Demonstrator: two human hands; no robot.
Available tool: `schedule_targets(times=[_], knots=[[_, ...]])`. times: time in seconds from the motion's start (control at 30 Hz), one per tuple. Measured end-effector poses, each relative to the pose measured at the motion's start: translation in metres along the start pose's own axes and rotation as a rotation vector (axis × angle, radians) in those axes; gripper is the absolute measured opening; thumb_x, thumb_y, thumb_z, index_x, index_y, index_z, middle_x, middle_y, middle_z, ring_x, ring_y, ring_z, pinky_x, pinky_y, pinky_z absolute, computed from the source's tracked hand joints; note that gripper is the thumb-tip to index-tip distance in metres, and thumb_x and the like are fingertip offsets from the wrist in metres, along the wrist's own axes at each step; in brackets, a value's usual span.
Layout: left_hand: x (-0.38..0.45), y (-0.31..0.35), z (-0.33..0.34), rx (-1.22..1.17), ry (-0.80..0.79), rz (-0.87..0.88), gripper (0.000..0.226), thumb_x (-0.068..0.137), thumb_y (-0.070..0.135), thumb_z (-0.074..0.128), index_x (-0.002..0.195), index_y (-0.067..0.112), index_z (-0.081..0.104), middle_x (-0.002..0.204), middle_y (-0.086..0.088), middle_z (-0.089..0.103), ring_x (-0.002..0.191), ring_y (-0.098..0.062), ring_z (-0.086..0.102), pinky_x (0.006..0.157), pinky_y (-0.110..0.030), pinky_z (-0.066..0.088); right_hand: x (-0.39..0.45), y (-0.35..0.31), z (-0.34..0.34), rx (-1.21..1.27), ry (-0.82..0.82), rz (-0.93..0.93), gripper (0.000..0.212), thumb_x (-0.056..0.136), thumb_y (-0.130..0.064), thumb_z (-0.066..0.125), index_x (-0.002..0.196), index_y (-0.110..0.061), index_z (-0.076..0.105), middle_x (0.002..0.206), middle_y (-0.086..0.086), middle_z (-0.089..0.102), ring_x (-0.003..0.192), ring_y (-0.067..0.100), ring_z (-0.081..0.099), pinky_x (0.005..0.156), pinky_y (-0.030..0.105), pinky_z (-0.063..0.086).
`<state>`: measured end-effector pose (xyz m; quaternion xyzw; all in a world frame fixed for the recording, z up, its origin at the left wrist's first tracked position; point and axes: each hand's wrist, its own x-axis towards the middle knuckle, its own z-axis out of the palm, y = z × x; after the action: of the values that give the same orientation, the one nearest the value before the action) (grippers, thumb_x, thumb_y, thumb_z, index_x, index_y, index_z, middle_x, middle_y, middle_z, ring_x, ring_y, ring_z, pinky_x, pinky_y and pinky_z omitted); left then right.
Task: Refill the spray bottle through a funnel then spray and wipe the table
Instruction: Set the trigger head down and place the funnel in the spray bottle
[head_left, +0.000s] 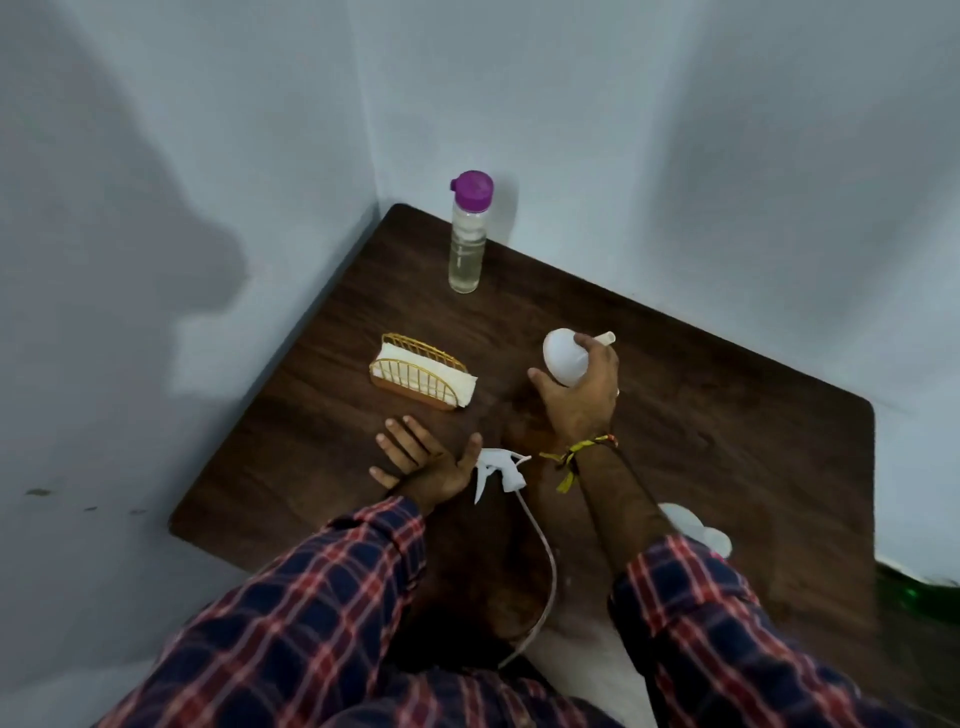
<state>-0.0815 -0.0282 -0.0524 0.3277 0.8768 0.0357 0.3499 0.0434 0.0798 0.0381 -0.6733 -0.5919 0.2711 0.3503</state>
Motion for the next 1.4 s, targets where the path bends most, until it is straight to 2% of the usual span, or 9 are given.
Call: schedule_targets(times=[0.1, 0.23, 0.37, 0.47, 0.57, 0.8, 1.0, 1.17, 1.4], knots=[[-0.013, 0.002, -0.011, 0.001, 0.029, 0.014, 0.105, 0.086, 0.076, 0.027, 0.151, 0.004, -0.013, 0.159, -0.018, -0.018, 0.146, -0.037, -0.016, 0.114, -0.066, 0.0, -0.019, -0.012, -0.033, 0.01, 0.027, -0.037, 0.077, 0.056, -0.021, 0.091, 0.123, -0.021, 0.053, 0.131, 0.002, 0.051, 0.116, 0.022, 0.053, 0.1, 0.038, 0.048], [-0.029, 0.017, -0.027, -0.123, 0.014, -0.015, 0.089, 0.095, 0.061, 0.035, 0.154, 0.005, -0.002, 0.162, -0.017, -0.005, 0.149, -0.033, -0.007, 0.116, -0.056, -0.004, -0.039, -0.016, -0.079, 0.106, 0.085, -0.054, 0.063, 0.065, -0.014, 0.085, 0.119, -0.021, 0.054, 0.123, -0.001, 0.056, 0.108, 0.015, 0.056, 0.09, 0.041, 0.054], [-0.069, 0.041, -0.015, -0.161, 0.158, 0.408, 0.073, 0.098, 0.051, 0.042, 0.153, 0.01, 0.019, 0.162, -0.012, 0.014, 0.15, -0.026, 0.004, 0.12, -0.046, 0.003, -0.046, -0.01, -0.134, 0.249, 0.093, 0.027, 0.029, 0.083, -0.021, 0.07, 0.111, -0.024, 0.066, 0.112, -0.003, 0.069, 0.105, 0.015, 0.064, 0.085, 0.042, 0.058], [-0.102, 0.064, -0.001, -0.356, -0.06, 0.689, 0.079, 0.086, 0.05, 0.066, 0.151, 0.025, 0.029, 0.159, -0.004, 0.027, 0.148, -0.017, 0.017, 0.119, -0.04, 0.023, -0.048, 0.004, -0.181, 0.307, 0.146, 0.147, 0.012, 0.088, -0.022, 0.062, 0.095, -0.022, 0.072, 0.094, 0.0, 0.073, 0.093, 0.024, 0.069, 0.076, 0.046, 0.059], [-0.129, 0.089, 0.011, -0.309, -0.312, 0.796, 0.102, 0.068, 0.051, 0.082, 0.151, 0.037, 0.025, 0.159, 0.0, 0.025, 0.147, -0.017, 0.02, 0.117, -0.044, 0.029, -0.049, 0.023, -0.229, 0.299, 0.159, 0.241, 0.014, 0.092, -0.012, 0.062, 0.101, -0.006, 0.071, 0.092, 0.013, 0.071, 0.088, 0.029, 0.067, 0.066, 0.033, 0.054], [-0.157, 0.133, 0.032, -0.077, -0.445, 0.907, 0.103, 0.062, 0.043, 0.088, 0.149, 0.029, 0.033, 0.157, 0.005, 0.03, 0.147, -0.018, 0.018, 0.117, -0.044, 0.027, -0.055, 0.056, -0.273, 0.364, -0.027, 0.493, 0.024, 0.09, -0.002, 0.062, 0.112, 0.005, 0.062, 0.085, 0.017, 0.064, 0.062, 0.02, 0.059, 0.037, 0.018, 0.042], [-0.163, 0.142, 0.055, 0.053, -0.385, 0.907, 0.064, 0.068, 0.042, 0.083, 0.126, 0.029, 0.06, 0.128, 0.008, 0.061, 0.118, -0.015, 0.055, 0.097, -0.038, 0.05, -0.063, 0.082, -0.278, 0.35, -0.171, 0.612, 0.011, 0.089, -0.001, 0.059, 0.099, 0.0, 0.063, 0.074, 0.018, 0.064, 0.058, 0.023, 0.06, 0.042, 0.024, 0.048], [-0.165, 0.133, 0.06, 0.016, -0.327, 0.905, 0.052, 0.074, 0.038, 0.08, 0.122, 0.03, 0.062, 0.125, 0.009, 0.063, 0.115, -0.014, 0.057, 0.094, -0.033, 0.05, -0.066, 0.093, -0.265, 0.302, -0.17, 0.629, 0.019, 0.087, -0.002, 0.061, 0.104, 0.005, 0.064, 0.08, 0.022, 0.064, 0.061, 0.025, 0.06, 0.049, 0.028, 0.048], [-0.166, 0.135, 0.063, 0.075, -0.27, 0.931, 0.058, 0.077, 0.037, 0.078, 0.13, 0.026, 0.057, 0.13, 0.006, 0.061, 0.119, -0.016, 0.055, 0.097, -0.033, 0.048, -0.06, 0.092, -0.265, 0.245, -0.218, 0.527, 0.017, 0.087, -0.005, 0.063, 0.103, 0.002, 0.065, 0.082, 0.011, 0.063, 0.071, 0.021, 0.06, 0.056, 0.028, 0.047]])
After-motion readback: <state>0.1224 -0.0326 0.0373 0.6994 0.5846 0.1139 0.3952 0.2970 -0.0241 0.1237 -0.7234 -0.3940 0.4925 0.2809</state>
